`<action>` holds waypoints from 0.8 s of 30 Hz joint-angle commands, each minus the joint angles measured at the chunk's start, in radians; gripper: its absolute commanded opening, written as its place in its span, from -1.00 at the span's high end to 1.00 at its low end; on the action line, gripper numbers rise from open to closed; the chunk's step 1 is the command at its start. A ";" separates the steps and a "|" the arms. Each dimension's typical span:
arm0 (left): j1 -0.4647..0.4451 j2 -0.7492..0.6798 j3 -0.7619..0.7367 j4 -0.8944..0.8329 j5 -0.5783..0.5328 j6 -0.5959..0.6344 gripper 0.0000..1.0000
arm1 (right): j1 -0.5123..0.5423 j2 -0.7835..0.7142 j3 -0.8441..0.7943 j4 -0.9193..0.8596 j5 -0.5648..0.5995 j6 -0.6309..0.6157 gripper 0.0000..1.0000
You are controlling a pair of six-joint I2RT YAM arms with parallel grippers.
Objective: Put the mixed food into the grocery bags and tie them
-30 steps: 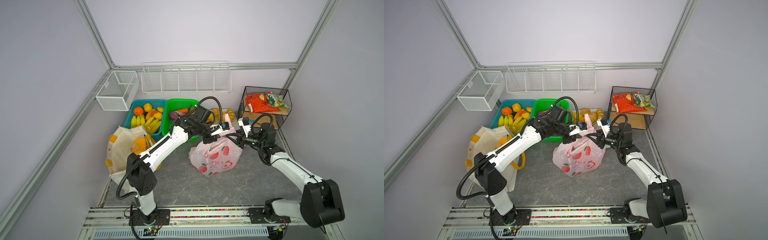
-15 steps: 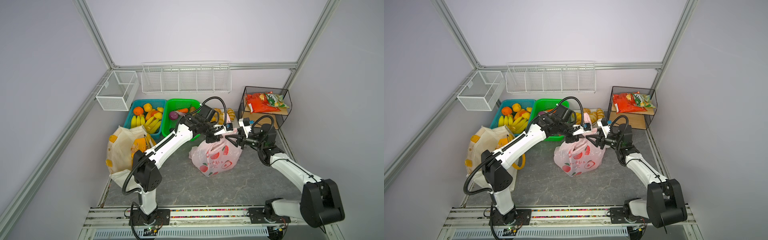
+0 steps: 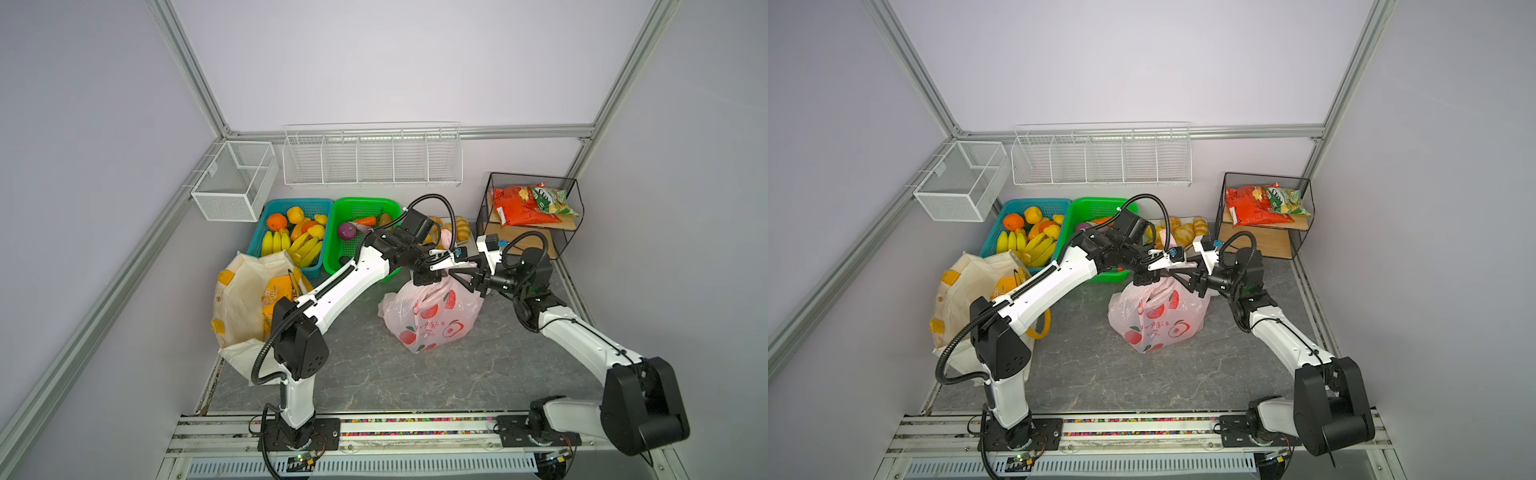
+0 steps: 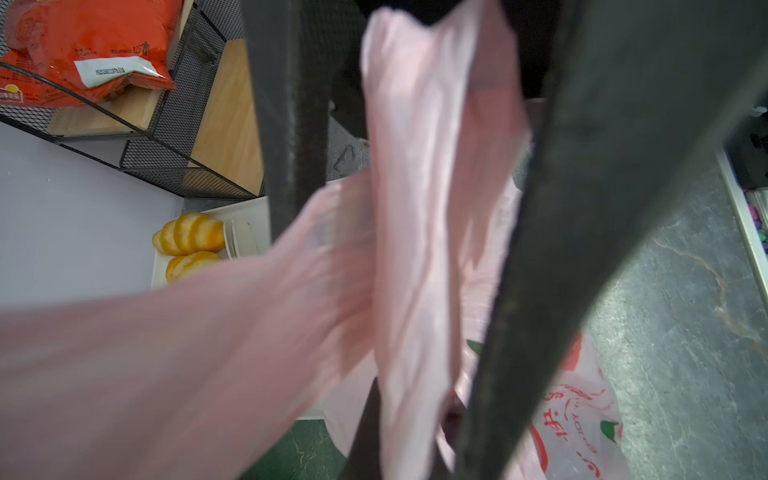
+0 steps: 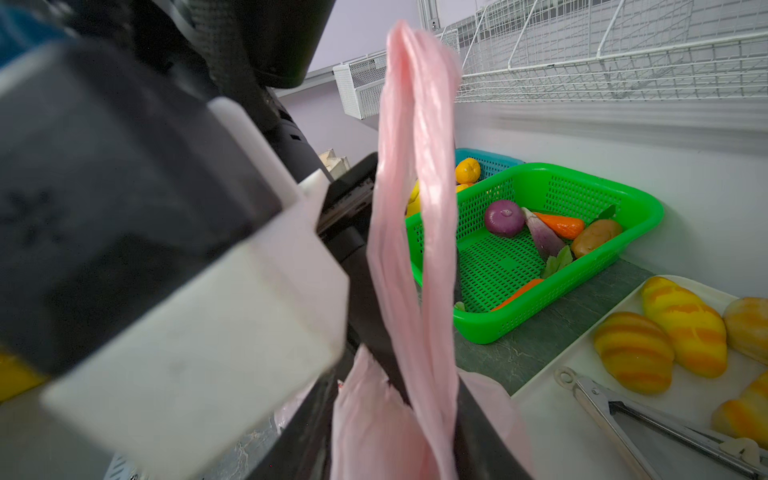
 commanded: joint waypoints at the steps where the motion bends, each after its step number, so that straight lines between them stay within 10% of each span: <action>1: -0.006 0.011 0.037 -0.028 0.024 0.020 0.84 | 0.006 0.006 -0.007 0.009 0.011 -0.007 0.42; 7: -0.005 -0.024 0.010 -0.006 0.025 -0.030 0.67 | -0.005 -0.011 -0.022 -0.035 0.047 -0.036 0.80; 13: 0.018 -0.134 -0.141 0.088 0.051 -0.114 0.10 | -0.005 -0.035 -0.025 -0.061 0.048 -0.041 0.87; 24: 0.167 -0.224 -0.263 0.462 0.525 -0.524 -0.43 | 0.034 -0.077 -0.049 -0.106 0.042 -0.070 0.87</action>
